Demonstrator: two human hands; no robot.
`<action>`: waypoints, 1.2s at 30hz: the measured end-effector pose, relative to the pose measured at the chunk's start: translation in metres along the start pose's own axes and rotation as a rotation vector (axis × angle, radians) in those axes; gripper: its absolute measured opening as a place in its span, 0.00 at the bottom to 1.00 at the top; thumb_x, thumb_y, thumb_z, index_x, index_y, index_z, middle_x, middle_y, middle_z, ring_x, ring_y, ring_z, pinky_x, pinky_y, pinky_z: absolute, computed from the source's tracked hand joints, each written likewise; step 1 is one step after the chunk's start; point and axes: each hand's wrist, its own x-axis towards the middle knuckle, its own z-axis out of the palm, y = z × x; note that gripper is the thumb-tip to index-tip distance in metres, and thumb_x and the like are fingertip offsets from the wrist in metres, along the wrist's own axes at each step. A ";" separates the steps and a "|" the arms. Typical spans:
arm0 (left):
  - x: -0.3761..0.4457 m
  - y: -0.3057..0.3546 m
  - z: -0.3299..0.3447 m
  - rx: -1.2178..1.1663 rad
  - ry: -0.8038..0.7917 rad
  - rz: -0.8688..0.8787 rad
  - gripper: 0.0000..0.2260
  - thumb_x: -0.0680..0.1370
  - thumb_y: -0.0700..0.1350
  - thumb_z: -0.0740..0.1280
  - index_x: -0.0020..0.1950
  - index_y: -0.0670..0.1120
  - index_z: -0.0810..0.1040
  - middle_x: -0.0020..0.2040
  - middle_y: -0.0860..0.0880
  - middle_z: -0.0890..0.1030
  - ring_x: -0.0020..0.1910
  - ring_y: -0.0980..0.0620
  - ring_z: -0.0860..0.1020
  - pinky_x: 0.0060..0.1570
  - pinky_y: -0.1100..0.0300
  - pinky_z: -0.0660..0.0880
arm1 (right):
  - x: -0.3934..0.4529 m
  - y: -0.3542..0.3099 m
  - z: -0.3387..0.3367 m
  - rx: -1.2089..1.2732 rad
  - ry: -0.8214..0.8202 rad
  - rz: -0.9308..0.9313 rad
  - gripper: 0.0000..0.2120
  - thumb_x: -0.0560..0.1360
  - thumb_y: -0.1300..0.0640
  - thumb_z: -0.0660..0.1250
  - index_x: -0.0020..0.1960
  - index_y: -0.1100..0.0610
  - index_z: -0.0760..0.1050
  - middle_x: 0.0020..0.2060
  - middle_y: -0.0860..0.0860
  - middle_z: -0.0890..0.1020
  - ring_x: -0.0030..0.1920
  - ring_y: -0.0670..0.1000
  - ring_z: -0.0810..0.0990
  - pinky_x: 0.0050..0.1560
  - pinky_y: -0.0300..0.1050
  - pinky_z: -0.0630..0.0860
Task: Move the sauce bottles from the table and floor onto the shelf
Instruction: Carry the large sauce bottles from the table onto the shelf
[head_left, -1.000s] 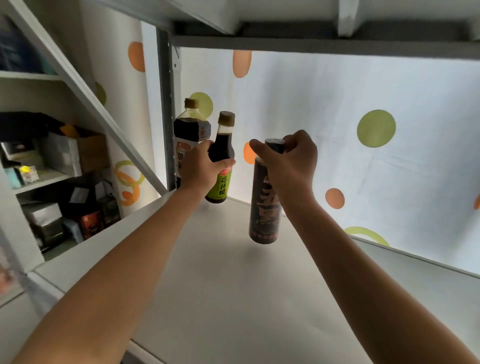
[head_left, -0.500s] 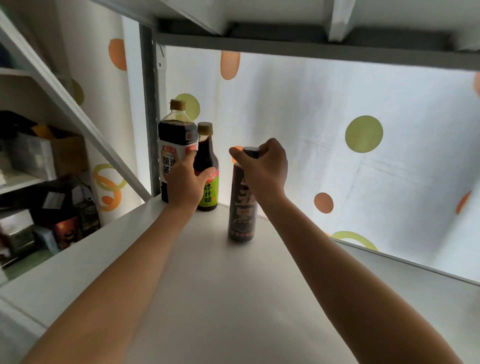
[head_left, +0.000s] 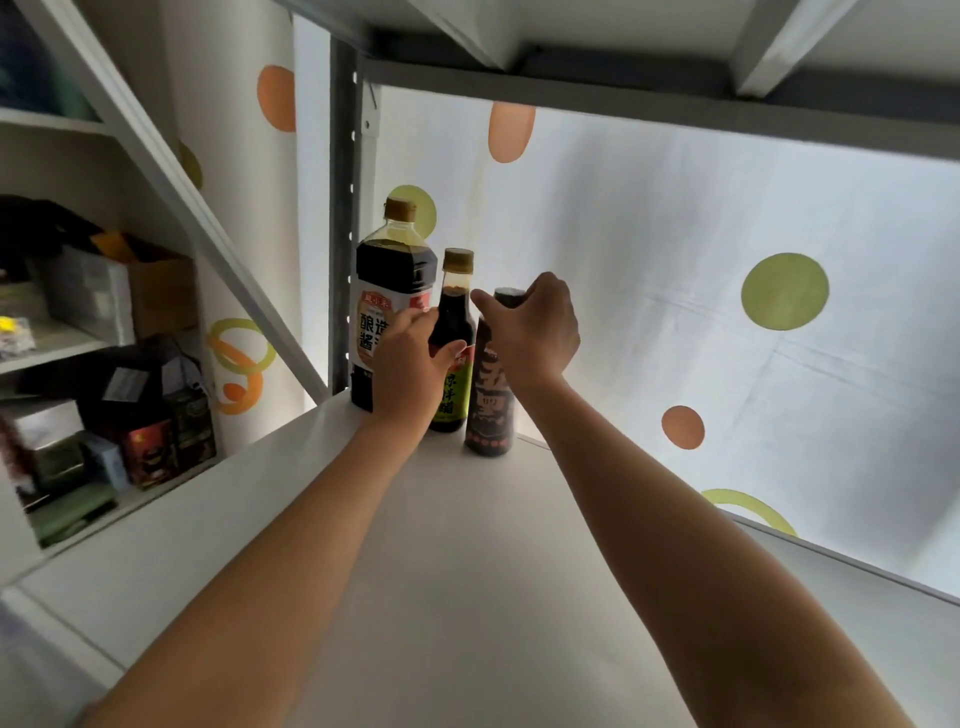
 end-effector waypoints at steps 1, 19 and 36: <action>0.000 -0.001 0.000 -0.007 -0.005 0.000 0.23 0.73 0.48 0.74 0.64 0.39 0.77 0.58 0.42 0.79 0.56 0.45 0.78 0.59 0.54 0.75 | 0.000 0.002 0.001 -0.022 0.008 -0.006 0.23 0.68 0.37 0.72 0.42 0.53 0.67 0.42 0.48 0.75 0.37 0.50 0.75 0.36 0.43 0.65; -0.008 0.046 -0.029 -0.116 0.043 0.030 0.09 0.79 0.42 0.63 0.57 0.43 0.78 0.53 0.46 0.80 0.53 0.49 0.76 0.54 0.58 0.74 | -0.026 0.012 -0.026 -0.056 -0.008 0.138 0.31 0.73 0.34 0.64 0.65 0.56 0.69 0.59 0.50 0.77 0.57 0.52 0.77 0.54 0.48 0.73; -0.196 0.110 -0.191 0.412 -0.230 0.059 0.24 0.81 0.37 0.55 0.78 0.44 0.59 0.78 0.46 0.61 0.78 0.48 0.55 0.76 0.47 0.55 | -0.208 0.029 -0.164 -0.307 -0.390 -0.602 0.31 0.82 0.48 0.57 0.80 0.58 0.53 0.80 0.55 0.55 0.80 0.53 0.47 0.79 0.52 0.42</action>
